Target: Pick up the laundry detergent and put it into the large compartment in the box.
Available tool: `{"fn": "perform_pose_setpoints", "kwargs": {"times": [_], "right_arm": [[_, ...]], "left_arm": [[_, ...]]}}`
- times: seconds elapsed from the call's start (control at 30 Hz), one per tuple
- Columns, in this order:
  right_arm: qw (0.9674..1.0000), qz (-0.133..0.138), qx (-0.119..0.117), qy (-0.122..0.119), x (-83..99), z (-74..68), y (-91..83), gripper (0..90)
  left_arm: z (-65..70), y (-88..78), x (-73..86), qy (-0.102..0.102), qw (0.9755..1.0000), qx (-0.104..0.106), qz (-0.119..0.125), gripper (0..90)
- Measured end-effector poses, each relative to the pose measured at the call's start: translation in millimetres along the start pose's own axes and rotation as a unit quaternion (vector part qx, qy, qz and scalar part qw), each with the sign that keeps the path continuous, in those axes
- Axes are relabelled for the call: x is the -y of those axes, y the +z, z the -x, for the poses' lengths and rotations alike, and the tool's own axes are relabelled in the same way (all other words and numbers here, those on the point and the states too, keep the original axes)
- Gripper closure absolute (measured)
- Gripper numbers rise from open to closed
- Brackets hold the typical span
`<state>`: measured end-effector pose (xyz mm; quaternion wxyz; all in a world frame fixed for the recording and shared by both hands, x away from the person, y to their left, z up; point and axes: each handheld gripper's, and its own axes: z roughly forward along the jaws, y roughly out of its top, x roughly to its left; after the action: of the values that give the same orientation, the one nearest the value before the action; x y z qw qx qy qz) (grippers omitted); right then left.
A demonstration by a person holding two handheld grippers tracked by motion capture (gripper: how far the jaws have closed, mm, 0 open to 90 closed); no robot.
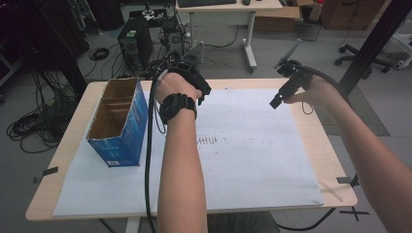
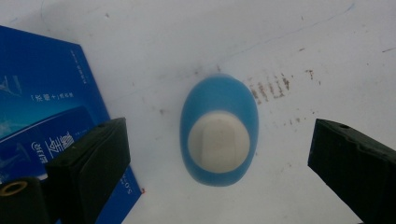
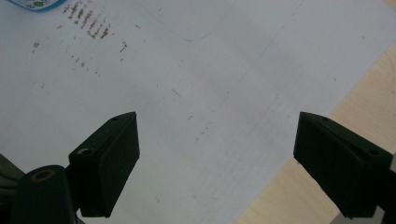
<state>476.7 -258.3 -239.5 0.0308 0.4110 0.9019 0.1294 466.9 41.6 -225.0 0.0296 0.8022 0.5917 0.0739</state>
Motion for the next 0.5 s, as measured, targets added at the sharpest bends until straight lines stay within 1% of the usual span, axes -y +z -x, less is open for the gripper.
{"fn": "perform_pose_setpoints", "kwargs": {"times": [0.03, 0.07, 0.17, 0.27, 0.3, 0.37, 0.43, 0.47, 0.5], "right_arm": [[1.0, 0.001, 0.0, 0.001, 0.2, 0.1, 0.5, 14.1], [1.0, 0.0, 0.0, 0.0, 0.5, 0.2, 0.9, 14.2], [1.0, 0.001, 0.0, 0.0, 0.6, 0.4, 1.3, 14.2], [1.0, 0.0, 0.0, 0.0, 0.7, 1.2, 2.5, 14.2], [1.0, 0.0, 0.0, 0.0, 0.7, 1.2, 2.5, 14.2], [1.0, 0.0, -0.001, 0.0, 0.5, 1.1, 3.9, 14.2], [1.0, -0.002, -0.001, -0.002, 0.0, 0.5, 5.4, 14.2], [1.0, -0.002, -0.001, -0.001, -0.3, 0.3, 5.7, 14.2], [1.0, -0.001, -0.002, -0.002, -0.5, 0.0, 6.0, 14.2]], "left_arm": [[0.3, 1.6, 0.0, -0.001, 1.0, 0.001, -0.001, 5.9], [1.0, 6.9, 0.4, 0.001, 1.0, 0.002, -0.003, 5.9], [1.7, 11.2, 0.8, 0.002, 1.0, 0.001, -0.004, 5.9], [1.4, 23.4, 3.0, 0.001, 1.0, 0.003, -0.009, 6.1], [1.4, 23.4, 3.0, 0.001, 1.0, 0.003, -0.009, 6.0], [1.1, 29.1, 4.3, -0.002, 1.0, 0.001, -0.009, 6.0], [0.9, 35.5, 5.7, -0.004, 0.9999, 0.001, -0.01, 5.9], [0.0, 41.1, 6.7, -0.004, 0.9999, 0.002, -0.016, 5.8], [0.0, 41.1, 6.7, -0.004, 0.9999, 0.002, -0.016, 5.8]]}}
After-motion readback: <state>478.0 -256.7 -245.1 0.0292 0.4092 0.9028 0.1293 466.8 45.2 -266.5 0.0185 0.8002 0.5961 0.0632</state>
